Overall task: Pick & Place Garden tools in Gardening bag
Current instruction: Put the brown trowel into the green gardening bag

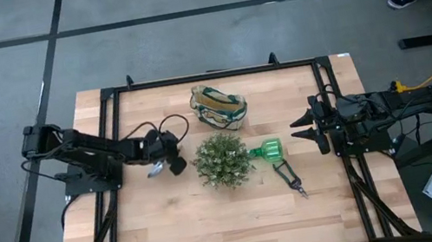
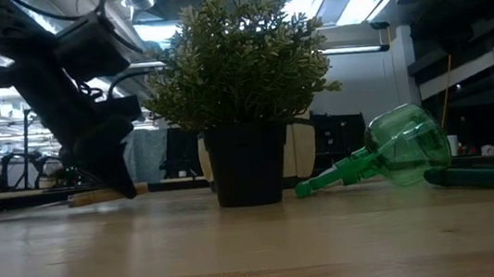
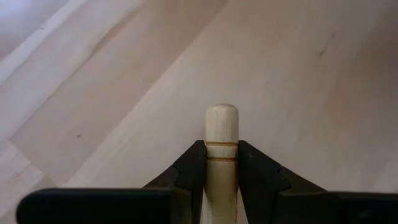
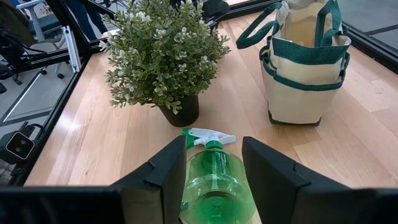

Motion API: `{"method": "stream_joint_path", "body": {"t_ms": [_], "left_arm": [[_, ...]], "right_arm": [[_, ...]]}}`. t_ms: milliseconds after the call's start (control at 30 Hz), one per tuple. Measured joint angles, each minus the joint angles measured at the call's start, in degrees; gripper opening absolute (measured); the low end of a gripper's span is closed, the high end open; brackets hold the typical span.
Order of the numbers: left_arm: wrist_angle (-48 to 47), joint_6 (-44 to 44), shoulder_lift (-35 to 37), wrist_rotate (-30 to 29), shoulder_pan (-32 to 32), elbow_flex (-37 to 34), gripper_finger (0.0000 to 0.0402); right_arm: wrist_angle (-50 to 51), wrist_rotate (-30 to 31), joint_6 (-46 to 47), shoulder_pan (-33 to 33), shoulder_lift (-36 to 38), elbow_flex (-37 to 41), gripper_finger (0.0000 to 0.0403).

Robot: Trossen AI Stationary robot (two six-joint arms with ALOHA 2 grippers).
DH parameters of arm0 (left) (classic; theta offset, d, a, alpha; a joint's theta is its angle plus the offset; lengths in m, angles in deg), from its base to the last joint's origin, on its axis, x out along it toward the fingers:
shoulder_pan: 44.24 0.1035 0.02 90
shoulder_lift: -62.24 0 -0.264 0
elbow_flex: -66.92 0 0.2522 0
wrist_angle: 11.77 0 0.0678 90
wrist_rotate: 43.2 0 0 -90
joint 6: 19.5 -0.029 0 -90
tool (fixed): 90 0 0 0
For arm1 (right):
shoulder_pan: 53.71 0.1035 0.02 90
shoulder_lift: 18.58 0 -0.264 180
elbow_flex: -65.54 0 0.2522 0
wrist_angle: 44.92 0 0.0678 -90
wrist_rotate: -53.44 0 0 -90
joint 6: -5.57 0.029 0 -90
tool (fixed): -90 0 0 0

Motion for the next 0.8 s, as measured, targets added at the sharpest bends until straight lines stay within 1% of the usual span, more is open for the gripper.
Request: {"method": "stream_joint_path", "body": {"t_ms": [267,500,800], "left_arm": [[3.39,-5.35,0.00,-0.09,3.54,0.00,0.0072],[7.21,-7.87,0.00,-0.36,7.69,0.05,0.0071],[7.32,-17.73,0.00,-0.38,12.03,5.99,0.0071]], "right_arm": [[0.00,0.00,-0.01,-0.01,-0.01,0.00,0.0160],[0.00,0.00,-0.01,-0.02,-0.01,0.00,0.0160],[0.00,0.00,0.01,0.00,-0.01,0.00,0.0160]]}}
